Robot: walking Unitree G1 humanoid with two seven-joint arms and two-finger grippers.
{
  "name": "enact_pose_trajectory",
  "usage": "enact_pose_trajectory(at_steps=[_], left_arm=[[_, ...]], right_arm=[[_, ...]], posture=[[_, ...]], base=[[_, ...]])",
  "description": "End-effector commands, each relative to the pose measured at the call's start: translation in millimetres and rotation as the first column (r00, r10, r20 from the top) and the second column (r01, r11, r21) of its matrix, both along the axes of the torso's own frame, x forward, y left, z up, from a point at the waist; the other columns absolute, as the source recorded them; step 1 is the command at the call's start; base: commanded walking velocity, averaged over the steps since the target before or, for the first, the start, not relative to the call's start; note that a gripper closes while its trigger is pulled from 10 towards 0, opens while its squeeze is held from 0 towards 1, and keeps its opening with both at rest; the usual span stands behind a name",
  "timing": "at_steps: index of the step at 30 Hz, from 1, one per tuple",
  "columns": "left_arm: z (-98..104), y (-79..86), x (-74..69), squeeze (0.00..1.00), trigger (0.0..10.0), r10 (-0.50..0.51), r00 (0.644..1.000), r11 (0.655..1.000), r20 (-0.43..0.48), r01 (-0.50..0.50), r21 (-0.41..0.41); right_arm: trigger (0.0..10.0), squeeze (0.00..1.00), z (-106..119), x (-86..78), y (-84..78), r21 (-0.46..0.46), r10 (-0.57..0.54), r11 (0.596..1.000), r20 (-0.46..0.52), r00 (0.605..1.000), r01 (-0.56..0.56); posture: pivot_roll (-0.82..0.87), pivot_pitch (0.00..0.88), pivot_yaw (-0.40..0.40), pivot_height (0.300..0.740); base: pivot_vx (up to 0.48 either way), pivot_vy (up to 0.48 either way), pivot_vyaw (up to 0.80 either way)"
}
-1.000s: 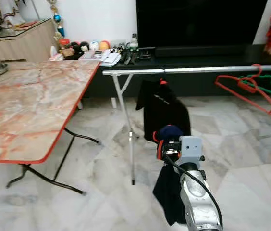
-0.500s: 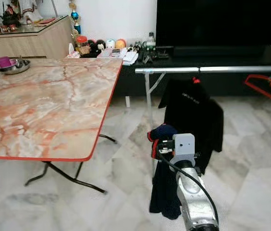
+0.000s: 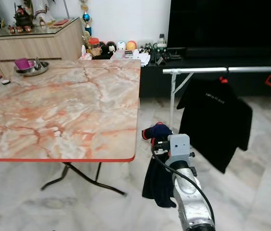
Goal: Hang hanger
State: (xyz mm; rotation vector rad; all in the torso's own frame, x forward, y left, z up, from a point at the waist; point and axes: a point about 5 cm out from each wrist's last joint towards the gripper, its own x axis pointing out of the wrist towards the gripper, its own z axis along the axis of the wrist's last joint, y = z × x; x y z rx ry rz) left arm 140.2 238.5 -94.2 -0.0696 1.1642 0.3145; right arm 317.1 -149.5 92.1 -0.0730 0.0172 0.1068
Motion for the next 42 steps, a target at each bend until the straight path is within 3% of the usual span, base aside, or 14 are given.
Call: enact_pose_trajectory(at_steps=[1, 8, 16, 22, 32, 42], left_arm=[[3, 5.9, 2.8, 0.00, 10.0, -0.005, 1.000, 1.000, 0.004, 0.005, 0.016], [3, 7.1, 3.0, 0.00, 10.0, -0.011, 1.000, 1.000, 0.005, 0.011, 0.017], [3, 7.4, 3.0, 0.00, 10.0, -0.015, 1.000, 1.000, 0.007, 0.015, 0.017], [3, 7.5, 2.9, 0.00, 10.0, -0.018, 1.000, 1.000, 0.006, 0.018, 0.019], [4, 7.7, 4.5, 0.00, 10.0, -0.029, 0.999, 0.999, 0.016, 0.029, 0.023], [6, 11.3, 8.0, 0.00, 10.0, -0.048, 0.998, 0.998, 0.047, 0.046, 0.035]], right_arm=[[10.0, 0.00, 21, 5.6, 13.4, 0.005, 0.051, 0.999, 0.101, 0.994, -0.052], [10.0, 0.00, 30, 1.9, 31.0, -0.020, 0.166, 0.986, 0.176, 0.970, -0.165], [10.0, 0.00, 38, -8.1, 56.4, -0.017, 0.327, 0.943, 0.249, 0.912, -0.333], [10.0, 0.00, 42, -10.8, 63.6, -0.013, 0.370, 0.924, 0.279, 0.886, -0.382], [10.0, 0.00, 43, -8.9, 61.2, -0.004, 0.351, 0.931, 0.287, 0.891, -0.365], [10.0, 0.00, 52, -2.5, 45.2, 0.035, 0.219, 0.969, 0.338, 0.915, -0.245]], posture=[[0.00, 0.000, 0.039, 0.740], [0.01, 0.000, 0.036, 0.740], [0.01, 0.000, 0.032, 0.740], [0.01, 0.000, 0.030, 0.740], [0.01, 0.000, 0.031, 0.740], [0.02, 0.000, 0.035, 0.740]], base=[[0.000, 0.472, 0.00], [0.000, 0.472, 0.00], [0.000, 0.472, 0.00], [0.000, 0.469, 0.00], [0.000, 0.080, 0.00], [0.000, 0.000, 0.00]])
